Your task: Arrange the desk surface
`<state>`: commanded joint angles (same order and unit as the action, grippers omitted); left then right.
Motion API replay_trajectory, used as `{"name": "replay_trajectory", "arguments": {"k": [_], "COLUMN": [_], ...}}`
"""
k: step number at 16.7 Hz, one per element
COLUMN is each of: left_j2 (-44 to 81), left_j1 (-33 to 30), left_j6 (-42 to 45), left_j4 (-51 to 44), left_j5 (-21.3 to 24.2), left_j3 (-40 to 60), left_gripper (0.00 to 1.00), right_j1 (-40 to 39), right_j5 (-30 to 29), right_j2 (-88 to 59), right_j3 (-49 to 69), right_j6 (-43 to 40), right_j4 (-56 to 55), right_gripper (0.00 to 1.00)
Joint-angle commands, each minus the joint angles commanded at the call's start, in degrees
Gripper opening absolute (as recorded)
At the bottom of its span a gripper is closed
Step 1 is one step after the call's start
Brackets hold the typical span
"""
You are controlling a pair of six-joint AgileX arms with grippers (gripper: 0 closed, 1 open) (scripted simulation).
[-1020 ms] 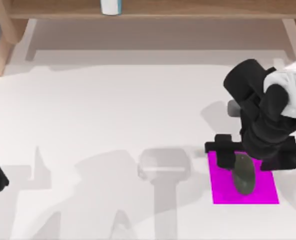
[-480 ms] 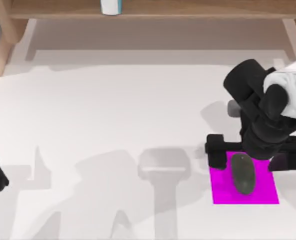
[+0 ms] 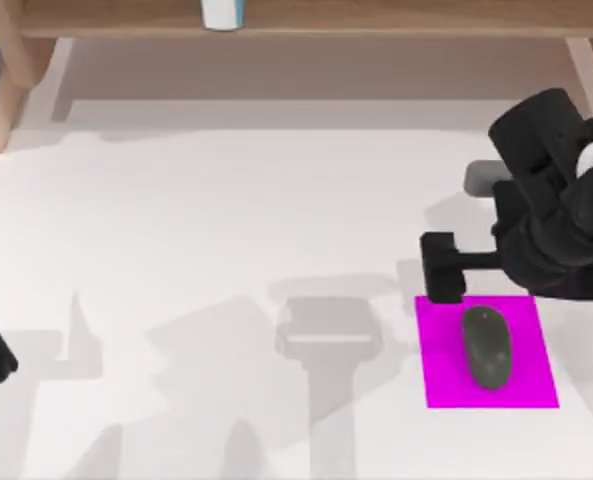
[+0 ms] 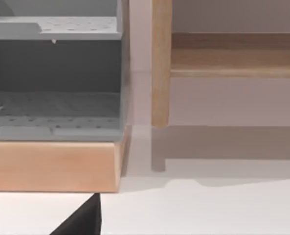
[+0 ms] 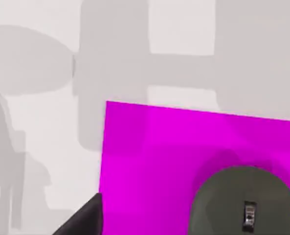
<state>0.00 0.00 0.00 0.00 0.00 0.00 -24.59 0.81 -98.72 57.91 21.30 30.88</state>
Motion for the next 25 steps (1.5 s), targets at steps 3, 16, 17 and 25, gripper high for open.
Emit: {"name": "replay_trajectory", "arguments": {"k": [3,16,17,25], "left_j2": [0.0,0.0,0.0,0.0], "left_j1": [0.0,0.0,0.0,0.0], "left_j6": [0.0,0.0,0.0,0.0], "left_j4": [0.0,0.0,0.0,0.0], "left_j5": [0.0,0.0,0.0,0.0], "left_j3": [0.0,0.0,0.0,0.0], "left_gripper": [1.00,1.00,1.00,1.00], "right_j1": [4.6,37.6,40.4,59.5], "right_j5": [3.7,24.7,26.0,31.0], "right_j2": [3.4,6.5,5.3,-11.2], "right_j3": [-4.8,-32.9,-34.7,-38.6], "right_j6": [-9.7,-70.4,-75.0,-103.9], "right_j4": [-12.2,-83.9,-89.0,-118.6], "right_gripper": [1.00,1.00,1.00,1.00]}}
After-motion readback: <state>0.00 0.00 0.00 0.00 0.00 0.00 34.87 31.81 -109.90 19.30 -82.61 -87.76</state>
